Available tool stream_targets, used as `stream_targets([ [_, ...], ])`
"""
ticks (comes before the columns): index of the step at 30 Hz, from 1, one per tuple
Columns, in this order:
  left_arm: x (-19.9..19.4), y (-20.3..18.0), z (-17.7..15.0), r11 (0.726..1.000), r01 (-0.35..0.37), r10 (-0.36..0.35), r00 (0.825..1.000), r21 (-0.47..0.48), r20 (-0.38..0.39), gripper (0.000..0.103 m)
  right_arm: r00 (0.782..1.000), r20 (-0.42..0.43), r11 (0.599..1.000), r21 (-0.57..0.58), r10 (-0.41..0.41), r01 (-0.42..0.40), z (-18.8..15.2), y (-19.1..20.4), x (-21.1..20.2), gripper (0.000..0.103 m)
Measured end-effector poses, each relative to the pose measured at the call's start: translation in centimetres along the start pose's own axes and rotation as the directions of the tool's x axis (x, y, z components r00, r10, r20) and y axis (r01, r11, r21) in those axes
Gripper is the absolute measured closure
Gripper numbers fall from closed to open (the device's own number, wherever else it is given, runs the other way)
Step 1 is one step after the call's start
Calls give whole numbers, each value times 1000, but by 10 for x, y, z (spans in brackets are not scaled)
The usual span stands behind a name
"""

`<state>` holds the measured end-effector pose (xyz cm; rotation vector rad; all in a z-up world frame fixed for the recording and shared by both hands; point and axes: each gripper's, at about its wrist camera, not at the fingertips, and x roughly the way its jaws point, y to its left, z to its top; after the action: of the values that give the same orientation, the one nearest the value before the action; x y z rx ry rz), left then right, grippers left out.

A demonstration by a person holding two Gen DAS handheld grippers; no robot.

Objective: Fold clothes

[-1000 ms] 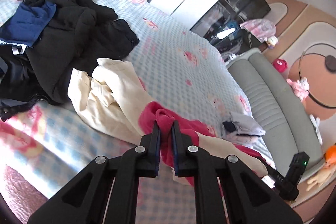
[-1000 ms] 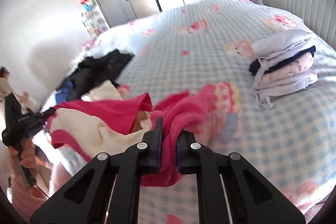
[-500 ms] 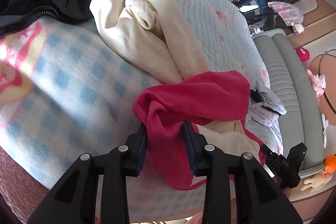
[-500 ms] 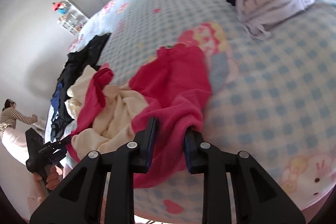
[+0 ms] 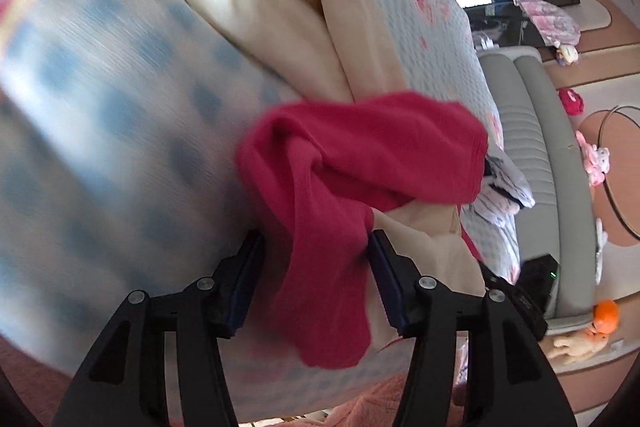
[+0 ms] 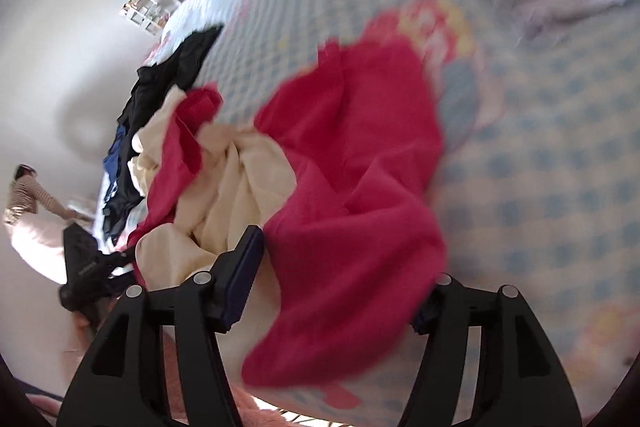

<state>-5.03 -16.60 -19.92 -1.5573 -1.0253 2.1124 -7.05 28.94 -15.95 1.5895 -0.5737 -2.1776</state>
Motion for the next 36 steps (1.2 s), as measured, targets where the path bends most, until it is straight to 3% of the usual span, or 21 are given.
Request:
stream_targets([
  [1,8,-3,1,1000,-13,13,1000,2,-13,52,1000,-23,1000,15,10,-9,1,-3,9,45],
  [2,12,-9,2,1000,-20,20,1000,16,-15,71,999,-41,1000,29,12,-11,3,-5,18,54],
  [3,13,-17,4,999,-17,18,1000,39,-17,79,998,-59,999,42,14,-12,5,-7,26,75],
  [4,11,-28,6,997,-28,29,1000,67,-6,80,998,-55,999,40,9,-7,9,-4,28,85],
  [8,-14,-83,34,984,1,-12,998,179,60,87,997,71,999,-37,-24,27,36,28,-10,94],
  [10,-30,-120,62,974,17,-40,994,226,98,89,988,152,995,-85,-32,45,64,50,-43,95],
  [12,-67,-178,98,950,33,-94,979,312,183,90,969,246,990,-132,-17,51,99,83,-86,95],
  [14,-128,-241,127,912,70,-203,933,405,297,90,924,381,981,-189,27,49,130,123,-145,95],
  [16,-180,-269,120,886,84,-276,886,457,372,90,834,541,965,-258,111,39,142,166,-220,95],
  [18,-231,-296,113,857,92,-348,829,508,437,90,749,635,952,-304,186,21,140,194,-281,95],
  [19,-257,-309,110,841,93,-383,797,533,466,90,726,655,948,-319,210,14,135,202,-297,95],
  [21,-309,-336,103,808,91,-454,725,582,518,90,707,666,941,-338,237,2,121,207,-313,94],
  [22,-308,-331,93,811,70,-441,726,581,527,90,697,671,938,-347,251,-4,115,210,-321,94],
  [23,-300,-320,81,816,35,-410,738,577,536,90,696,671,936,-351,255,-4,107,210,-322,94],
  [25,-272,-290,66,840,-9,-329,785,542,524,90,721,655,942,-335,228,5,90,198,-303,93],
  [26,-247,-267,62,859,-7,-286,823,513,490,90,743,638,950,-314,204,9,81,188,-287,93],
  [28,-192,-215,56,904,12,-199,896,427,396,90,808,574,972,-237,135,6,61,154,-238,93],
  [30,-135,-159,51,950,37,-127,953,310,274,90,864,498,989,-148,77,-3,43,110,-195,92],
  [32,-82,-110,38,980,35,-68,984,196,165,90,918,397,999,-34,20,-7,24,69,-151,92],
  [34,-50,-80,24,989,1,-14,996,146,86,90,960,279,996,86,-28,4,3,26,-105,89],
  [36,-33,-66,9,991,-17,11,999,136,46,90,978,202,987,161,-57,24,-13,-6,-77,89],
])
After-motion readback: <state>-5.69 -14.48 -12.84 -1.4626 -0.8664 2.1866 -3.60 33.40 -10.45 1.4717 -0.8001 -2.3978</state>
